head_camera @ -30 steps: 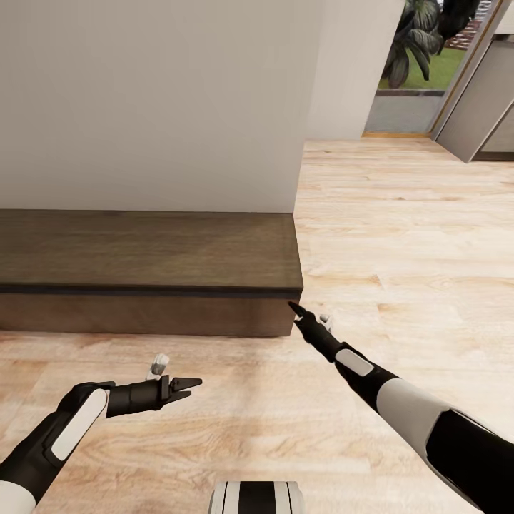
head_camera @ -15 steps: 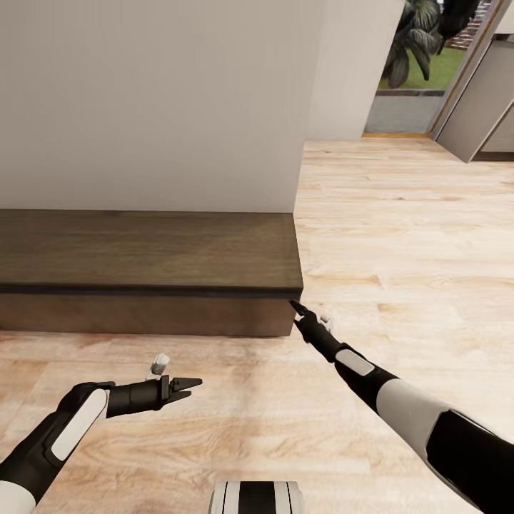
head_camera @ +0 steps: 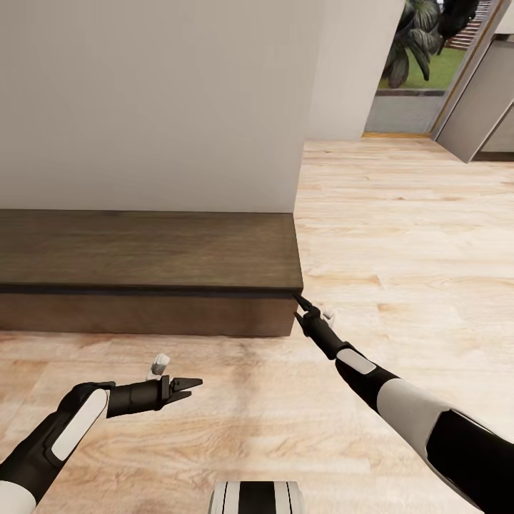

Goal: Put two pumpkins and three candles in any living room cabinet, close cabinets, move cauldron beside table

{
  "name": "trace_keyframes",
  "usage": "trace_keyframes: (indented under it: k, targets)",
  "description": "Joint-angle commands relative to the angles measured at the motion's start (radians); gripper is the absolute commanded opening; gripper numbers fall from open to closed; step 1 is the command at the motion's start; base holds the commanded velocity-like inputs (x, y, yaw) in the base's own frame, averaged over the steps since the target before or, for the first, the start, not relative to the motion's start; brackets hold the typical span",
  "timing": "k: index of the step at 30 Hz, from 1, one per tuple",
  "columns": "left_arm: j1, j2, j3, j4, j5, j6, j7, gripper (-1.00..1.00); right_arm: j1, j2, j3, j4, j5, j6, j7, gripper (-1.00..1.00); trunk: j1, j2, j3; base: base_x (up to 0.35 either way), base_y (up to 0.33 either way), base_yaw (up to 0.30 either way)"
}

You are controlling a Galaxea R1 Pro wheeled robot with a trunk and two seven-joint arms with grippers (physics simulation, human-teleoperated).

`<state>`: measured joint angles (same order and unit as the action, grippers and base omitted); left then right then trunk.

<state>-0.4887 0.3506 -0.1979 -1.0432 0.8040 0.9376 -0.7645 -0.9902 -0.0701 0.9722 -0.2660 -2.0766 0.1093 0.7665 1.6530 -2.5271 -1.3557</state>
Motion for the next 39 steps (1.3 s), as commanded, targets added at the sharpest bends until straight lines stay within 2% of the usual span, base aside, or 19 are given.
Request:
trace_keyframes:
  k: [1, 12, 19, 39]
  targets:
    - [-0.001, 0.001, -0.002, 0.0, 0.003, 0.004, -0.001, 1.0, -0.001, 0.0, 0.005, 0.001, -0.01, 0.008, 0.003, 1.0, 0.0, 0.0, -0.001, 0.0, 0.0, 0.0]
    - [-0.001, 0.001, -0.002, 0.0, 0.003, 0.004, -0.001, 1.0, -0.001, 0.001, 0.011, 0.011, -0.006, 0.005, 0.0, 1.0, 0.0, 0.0, -0.001, 0.0, 0.0, 0.0]
    - [-0.001, 0.001, 0.0, 0.004, 0.003, 0.004, -0.001, 1.0, -0.001, 0.002, 0.011, 0.004, -0.005, 0.005, -0.045, 1.0, 0.0, 0.0, -0.001, 0.0, 0.061, 0.0]
    - [-0.001, 0.001, -0.002, 0.004, 0.003, 0.003, -0.001, 1.0, -0.001, 0.002, 0.011, 0.008, -0.007, 0.0, -0.047, 1.0, 0.0, 0.0, -0.001, 0.027, 0.043, 0.0]
